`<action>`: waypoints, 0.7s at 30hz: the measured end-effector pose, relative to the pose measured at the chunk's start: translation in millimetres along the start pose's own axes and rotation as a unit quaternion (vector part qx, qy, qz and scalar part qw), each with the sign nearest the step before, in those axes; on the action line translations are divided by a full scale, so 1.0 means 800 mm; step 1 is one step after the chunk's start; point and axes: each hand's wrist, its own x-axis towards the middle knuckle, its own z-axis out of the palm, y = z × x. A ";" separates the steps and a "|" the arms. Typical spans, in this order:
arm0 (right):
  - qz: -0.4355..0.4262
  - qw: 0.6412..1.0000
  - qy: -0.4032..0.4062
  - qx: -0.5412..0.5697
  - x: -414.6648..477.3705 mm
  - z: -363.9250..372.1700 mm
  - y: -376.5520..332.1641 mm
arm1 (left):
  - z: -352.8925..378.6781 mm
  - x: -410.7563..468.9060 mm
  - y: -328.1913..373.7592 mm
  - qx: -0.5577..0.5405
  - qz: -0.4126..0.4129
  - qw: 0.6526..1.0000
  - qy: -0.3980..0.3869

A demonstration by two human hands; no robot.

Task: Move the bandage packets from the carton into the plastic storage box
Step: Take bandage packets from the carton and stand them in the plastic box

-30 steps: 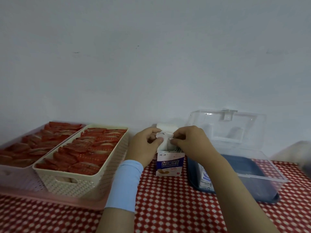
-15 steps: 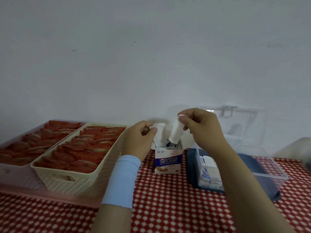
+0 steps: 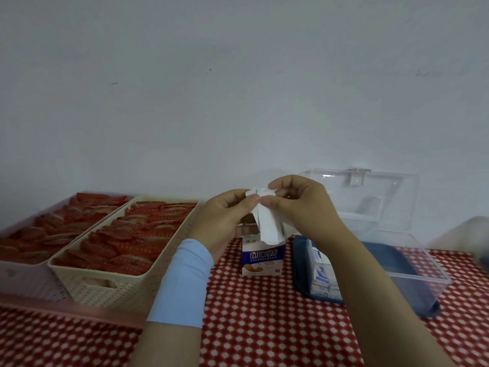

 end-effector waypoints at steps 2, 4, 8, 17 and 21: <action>0.022 0.999 0.015 0.021 0.000 0.003 0.000 | 0.001 -0.001 -0.001 -0.004 0.000 1.000 -0.017; 0.044 0.999 0.011 0.024 -0.001 0.004 -0.001 | 0.003 0.000 -0.001 0.001 0.008 1.000 0.003; 0.080 0.996 -0.030 0.014 -0.002 -0.005 0.000 | 0.003 0.005 -0.004 -0.026 0.012 0.996 0.082; 0.079 0.990 0.112 -0.023 0.002 -0.018 0.004 | 0.001 0.014 -0.009 -0.051 0.003 0.983 0.175; 0.104 0.993 0.045 0.031 -0.005 -0.018 -0.009 | 0.007 0.015 -0.008 -0.062 -0.004 0.987 0.148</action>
